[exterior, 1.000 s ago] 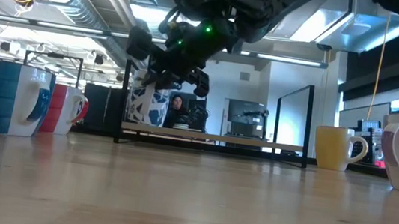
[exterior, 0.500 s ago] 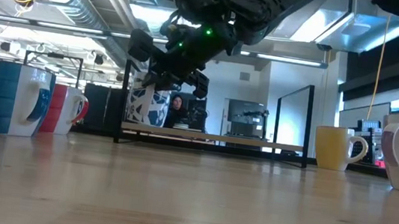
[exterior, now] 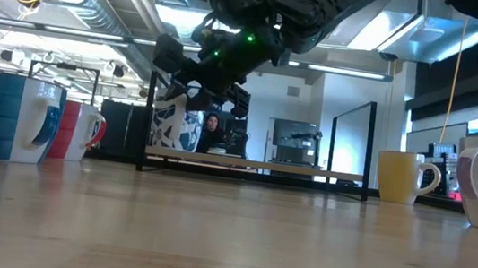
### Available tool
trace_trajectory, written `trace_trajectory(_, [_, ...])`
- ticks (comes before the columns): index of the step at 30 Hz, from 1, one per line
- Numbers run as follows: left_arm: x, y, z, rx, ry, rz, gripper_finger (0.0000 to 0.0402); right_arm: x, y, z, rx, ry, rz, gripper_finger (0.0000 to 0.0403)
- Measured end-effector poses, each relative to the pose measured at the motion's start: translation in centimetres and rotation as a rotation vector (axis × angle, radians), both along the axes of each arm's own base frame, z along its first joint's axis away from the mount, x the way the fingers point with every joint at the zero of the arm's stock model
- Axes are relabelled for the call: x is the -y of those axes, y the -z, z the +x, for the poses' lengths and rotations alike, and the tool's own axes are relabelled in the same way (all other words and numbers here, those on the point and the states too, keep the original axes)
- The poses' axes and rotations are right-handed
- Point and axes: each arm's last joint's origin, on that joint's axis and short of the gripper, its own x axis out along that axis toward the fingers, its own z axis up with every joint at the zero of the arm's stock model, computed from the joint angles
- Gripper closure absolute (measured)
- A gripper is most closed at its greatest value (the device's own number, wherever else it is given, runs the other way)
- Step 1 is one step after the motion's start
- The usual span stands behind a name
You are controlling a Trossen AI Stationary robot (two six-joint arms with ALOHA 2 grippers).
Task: Place coffee mugs
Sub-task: Put the blue patterned mug on the shelf, then put the right purple mug on the shelf
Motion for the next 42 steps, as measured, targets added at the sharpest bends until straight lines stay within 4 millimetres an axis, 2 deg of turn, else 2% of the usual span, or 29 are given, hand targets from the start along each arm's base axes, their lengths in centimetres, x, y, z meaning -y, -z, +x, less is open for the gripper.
trace_trajectory(4, [0.0, 0.0, 0.0, 0.0, 0.0, 0.0, 0.0283, -0.2, -0.5, -0.4, -0.041, -0.031, 0.007, 0.0226])
trace_trajectory(8, [0.0, 0.0, 0.0, 0.001, 0.0, 0.0, 0.0283, -0.9, -2.9, -1.5, -0.091, -0.057, 0.0, 0.0225])
trace_trajectory(14, [0.0, 0.0, 0.0, 0.001, 0.0, 0.0, 0.0283, -2.7, -6.4, -4.2, -0.227, -0.136, 0.015, 0.0224])
trace_trajectory(17, [0.0, 0.0, 0.0, 0.003, 0.008, 0.014, 0.0283, -4.5, -8.5, -5.9, -0.27, -0.203, 0.032, 0.0224])
trace_trajectory(21, [0.2, 0.0, 0.4, 0.003, 0.014, 0.01, 0.0283, -7.3, -10.2, -8.8, -0.322, -0.265, 0.054, 0.0224])
trace_trajectory(25, [0.7, 0.4, 1.3, -0.038, 0.041, 0.008, 0.0283, -9.7, -11.8, -11.9, -0.281, -0.314, 0.111, 0.0224])
trace_trajectory(33, [2.1, 1.2, 4.4, -0.054, 0.029, 0.004, 0.0283, -14.3, -11.7, -19.4, -0.268, -0.353, 0.206, 0.0223])
trace_trajectory(39, [3.2, 1.3, 7.6, 0.031, 0.008, -0.041, 0.0283, -17.3, -11.5, -23.9, -0.274, -0.431, 0.271, 0.0223])
trace_trajectory(42, [3.2, 1.6, 8.8, 0.038, -0.02, -0.052, 0.0283, -18.6, -11.7, -26.1, -0.336, -0.472, 0.3, 0.0223])
